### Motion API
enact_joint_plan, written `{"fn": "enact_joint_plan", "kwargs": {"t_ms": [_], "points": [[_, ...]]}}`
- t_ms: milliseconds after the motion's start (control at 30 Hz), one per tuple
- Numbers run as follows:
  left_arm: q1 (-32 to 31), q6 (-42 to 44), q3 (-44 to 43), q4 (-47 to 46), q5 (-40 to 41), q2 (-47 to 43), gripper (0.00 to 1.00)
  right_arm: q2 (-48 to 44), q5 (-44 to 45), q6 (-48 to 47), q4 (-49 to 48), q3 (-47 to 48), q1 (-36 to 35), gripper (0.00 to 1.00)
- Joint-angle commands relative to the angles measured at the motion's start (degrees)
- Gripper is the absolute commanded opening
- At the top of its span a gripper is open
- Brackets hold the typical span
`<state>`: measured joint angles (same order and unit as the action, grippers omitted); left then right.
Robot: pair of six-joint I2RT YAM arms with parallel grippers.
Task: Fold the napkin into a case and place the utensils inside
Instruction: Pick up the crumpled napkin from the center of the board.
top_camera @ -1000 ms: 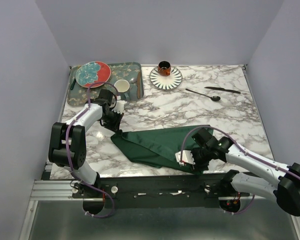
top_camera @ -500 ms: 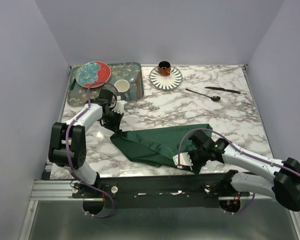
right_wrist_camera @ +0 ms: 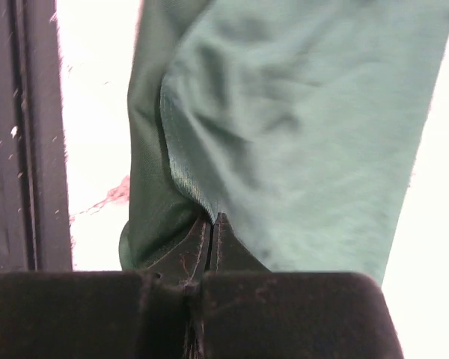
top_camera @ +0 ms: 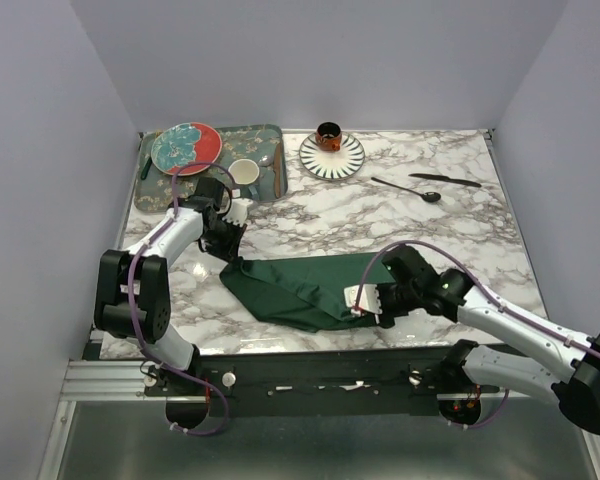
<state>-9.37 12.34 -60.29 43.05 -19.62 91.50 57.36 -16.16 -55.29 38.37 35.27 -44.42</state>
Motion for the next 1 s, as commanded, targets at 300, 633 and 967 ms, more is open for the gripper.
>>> {"fn": "enact_joint_plan", "kwargs": {"t_ms": [300,633,967], "points": [[0.67,0.93,-0.44,1.34,-0.42,-3.17,0.0,2.48,2.28,7.38,0.84,5.34,2.15,0.18],[0.66,1.02,-0.09,1.07,-0.51,-2.91,0.0,8.11,-0.18,8.97,-1.63,7.97,2.15,0.33],[0.66,1.11,-0.53,0.81,-0.6,-1.77,0.0,14.61,-5.46,8.62,0.83,11.49,2.15,0.4]]}}
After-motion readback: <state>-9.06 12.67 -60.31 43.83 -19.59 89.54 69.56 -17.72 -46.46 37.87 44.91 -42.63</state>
